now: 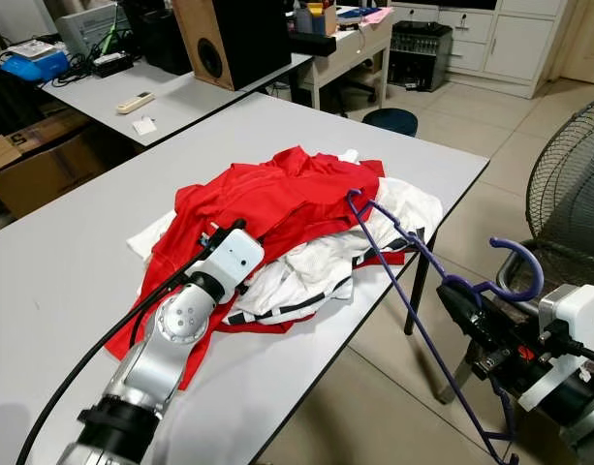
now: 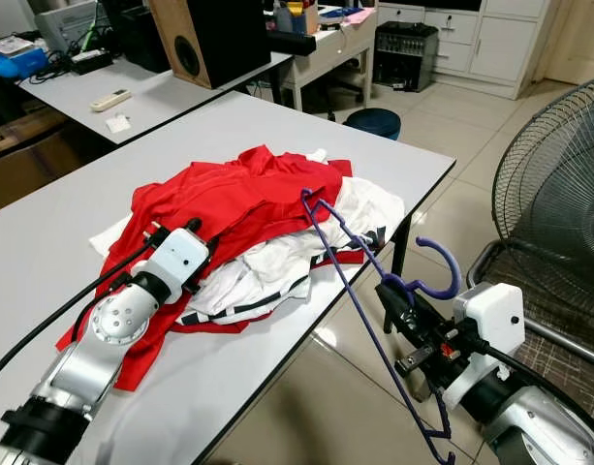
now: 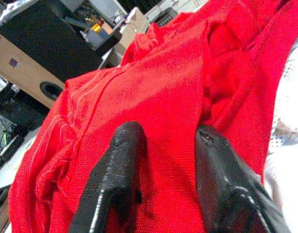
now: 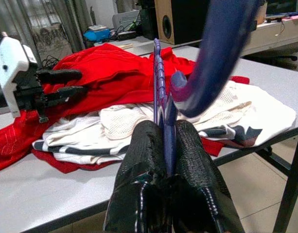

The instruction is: Hang hanger

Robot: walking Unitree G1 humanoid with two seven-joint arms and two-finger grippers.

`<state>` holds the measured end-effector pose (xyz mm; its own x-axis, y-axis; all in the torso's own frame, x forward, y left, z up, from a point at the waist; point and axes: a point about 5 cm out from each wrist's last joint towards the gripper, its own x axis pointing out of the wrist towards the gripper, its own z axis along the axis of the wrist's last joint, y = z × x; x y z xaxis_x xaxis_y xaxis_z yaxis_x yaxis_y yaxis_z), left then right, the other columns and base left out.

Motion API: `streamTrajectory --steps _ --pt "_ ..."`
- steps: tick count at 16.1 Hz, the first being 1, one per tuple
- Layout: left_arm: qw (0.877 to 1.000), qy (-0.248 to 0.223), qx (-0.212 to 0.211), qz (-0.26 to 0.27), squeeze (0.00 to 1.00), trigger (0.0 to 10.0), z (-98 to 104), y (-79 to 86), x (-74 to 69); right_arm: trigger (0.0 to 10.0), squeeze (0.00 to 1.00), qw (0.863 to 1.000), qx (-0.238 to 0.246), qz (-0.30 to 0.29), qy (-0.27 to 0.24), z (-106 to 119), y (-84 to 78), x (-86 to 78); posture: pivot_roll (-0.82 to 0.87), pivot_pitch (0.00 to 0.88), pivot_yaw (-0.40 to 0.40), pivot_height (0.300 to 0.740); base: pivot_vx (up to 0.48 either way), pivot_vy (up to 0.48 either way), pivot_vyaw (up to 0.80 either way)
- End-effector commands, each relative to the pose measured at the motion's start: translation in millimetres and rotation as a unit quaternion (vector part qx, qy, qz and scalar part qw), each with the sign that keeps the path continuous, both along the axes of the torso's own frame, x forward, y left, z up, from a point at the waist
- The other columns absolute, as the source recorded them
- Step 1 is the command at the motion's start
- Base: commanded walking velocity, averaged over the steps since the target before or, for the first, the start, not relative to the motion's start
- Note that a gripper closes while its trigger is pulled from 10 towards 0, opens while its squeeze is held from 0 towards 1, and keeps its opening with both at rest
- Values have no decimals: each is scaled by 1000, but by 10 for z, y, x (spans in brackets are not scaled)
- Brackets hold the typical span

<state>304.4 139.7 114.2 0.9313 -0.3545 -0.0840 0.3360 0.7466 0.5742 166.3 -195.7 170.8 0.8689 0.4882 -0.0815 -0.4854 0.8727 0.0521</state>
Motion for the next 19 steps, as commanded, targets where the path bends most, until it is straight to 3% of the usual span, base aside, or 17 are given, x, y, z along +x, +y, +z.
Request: streamTrajectory --steps 1,2,7,12,15,19 --pt "1000 -6 5 9 0 3961 26 35 32 10000 0 1000 5 14 -6 17 29 1 -110 14 125 740 0 0 0" --pt "1000 -9 7 6 0 0 45 36 44 10000 0 1000 6 16 -5 21 31 -2 -111 16 125 740 0 0 0" --pt "999 1 14 29 0 0 -4 81 68 10000 0 1000 8 19 -3 18 37 -15 -117 18 123 740 0 0 0" --pt "999 -12 8 47 0 0 83 153 139 10000 0 999 9 31 -2 33 52 -20 -122 14 119 740 0 0 0" --pt "995 -20 -91 30 0 0 398 88 266 10000 0 997 14 78 9 52 117 -86 -122 12 118 740 0 0 0" --pt "983 -59 -172 -11 0 0 861 40 408 10000 0 997 17 77 12 25 149 -62 -115 11 123 740 0 0 0"
